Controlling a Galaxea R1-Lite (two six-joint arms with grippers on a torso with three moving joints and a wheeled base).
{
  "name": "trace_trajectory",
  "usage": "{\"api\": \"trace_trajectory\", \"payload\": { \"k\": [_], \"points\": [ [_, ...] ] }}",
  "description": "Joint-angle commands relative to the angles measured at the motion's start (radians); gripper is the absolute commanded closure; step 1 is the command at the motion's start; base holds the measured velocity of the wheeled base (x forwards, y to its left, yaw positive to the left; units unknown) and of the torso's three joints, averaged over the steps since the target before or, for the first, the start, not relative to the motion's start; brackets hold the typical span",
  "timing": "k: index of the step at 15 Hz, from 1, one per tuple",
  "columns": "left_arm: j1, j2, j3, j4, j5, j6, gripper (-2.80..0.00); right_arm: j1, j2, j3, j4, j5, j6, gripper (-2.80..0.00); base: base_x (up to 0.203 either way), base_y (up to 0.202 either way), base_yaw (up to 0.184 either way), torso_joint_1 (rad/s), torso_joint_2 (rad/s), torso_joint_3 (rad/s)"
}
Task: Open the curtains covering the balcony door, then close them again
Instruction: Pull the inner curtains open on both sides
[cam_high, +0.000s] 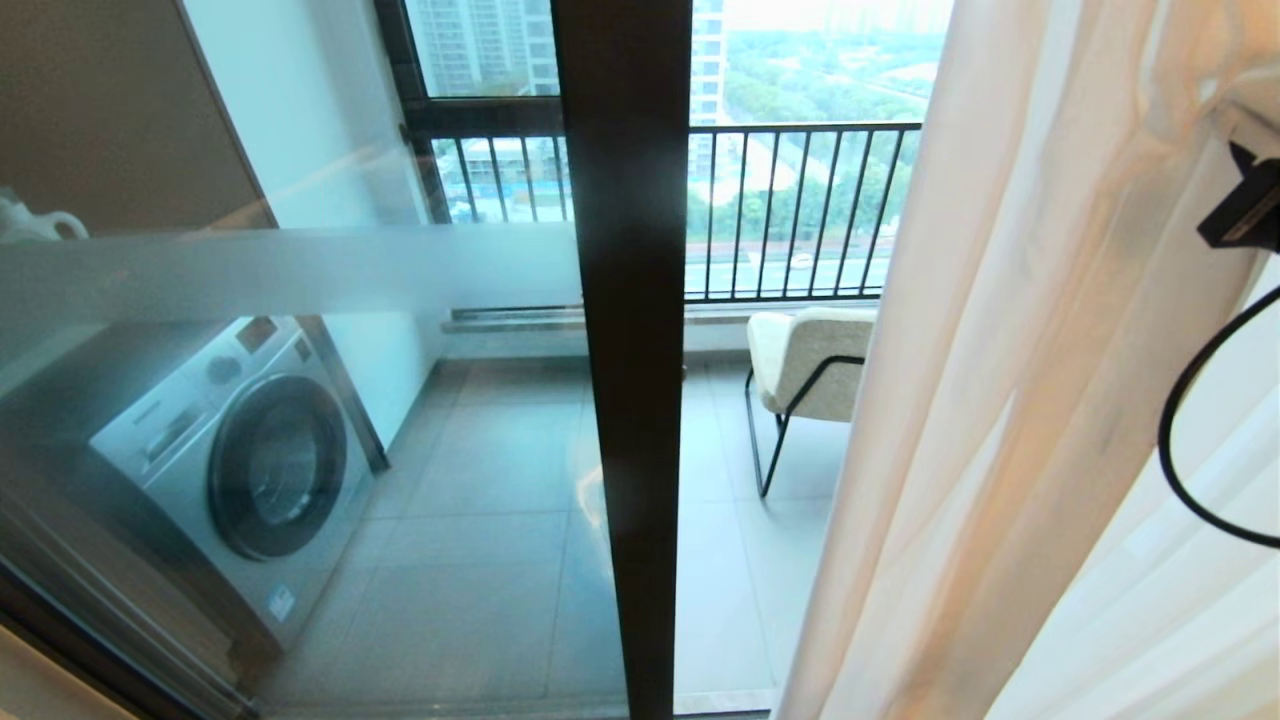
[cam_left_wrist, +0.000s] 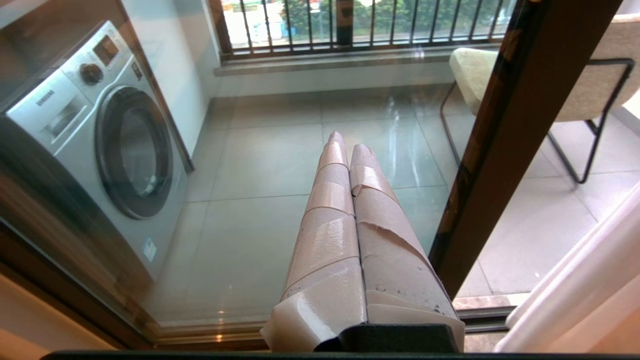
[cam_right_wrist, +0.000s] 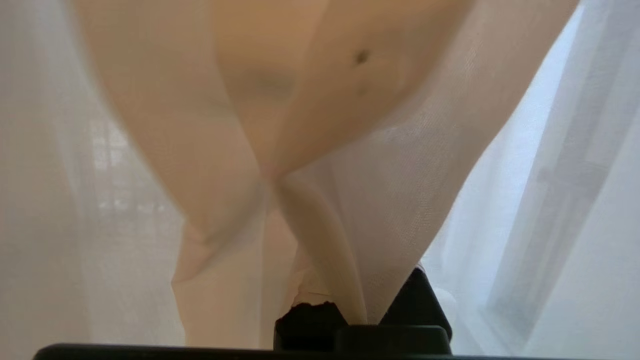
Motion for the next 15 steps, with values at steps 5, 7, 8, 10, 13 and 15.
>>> {"api": "trace_trajectory", "payload": {
  "k": [5, 7, 8, 10, 13, 15],
  "points": [
    [0.002, 0.000, 0.000, -0.001, 0.000, -0.001, 0.00, 0.001, 0.003, 0.005, -0.003, -0.001, -0.001, 0.00, 0.000, 0.000, 0.000, 0.000, 0.00, 0.000],
    [0.002, 0.000, 0.000, -0.001, 0.000, -0.001, 0.00, 0.001, 0.008, 0.004, -0.003, -0.001, -0.001, 0.00, 0.000, 0.000, 0.000, 0.000, 0.00, 0.000],
    [0.002, 0.000, 0.000, -0.001, 0.000, -0.001, 0.00, 0.001, 0.012, 0.004, -0.003, -0.001, -0.001, 0.00, 0.000, 0.000, 0.000, 0.000, 0.00, 0.000],
    [0.002, 0.000, 0.000, -0.002, -0.002, 0.007, 0.00, 0.001, 0.014, 0.003, -0.003, -0.001, -0.001, 0.00, 0.000, 0.000, 0.000, 0.000, 0.00, 0.000],
    [0.002, 0.000, 0.000, -0.002, -0.003, 0.023, 0.00, 0.001, 0.023, 0.000, -0.003, -0.001, -0.003, 0.00, 0.000, 0.000, 0.000, 0.000, 0.00, 0.000],
    [0.002, 0.000, 0.000, -0.002, -0.005, 0.030, 0.00, 0.003, 0.028, 0.000, -0.003, -0.001, -0.003, 0.00, 0.000, 0.000, 0.000, 0.000, 0.00, 0.000]
  ]
}}
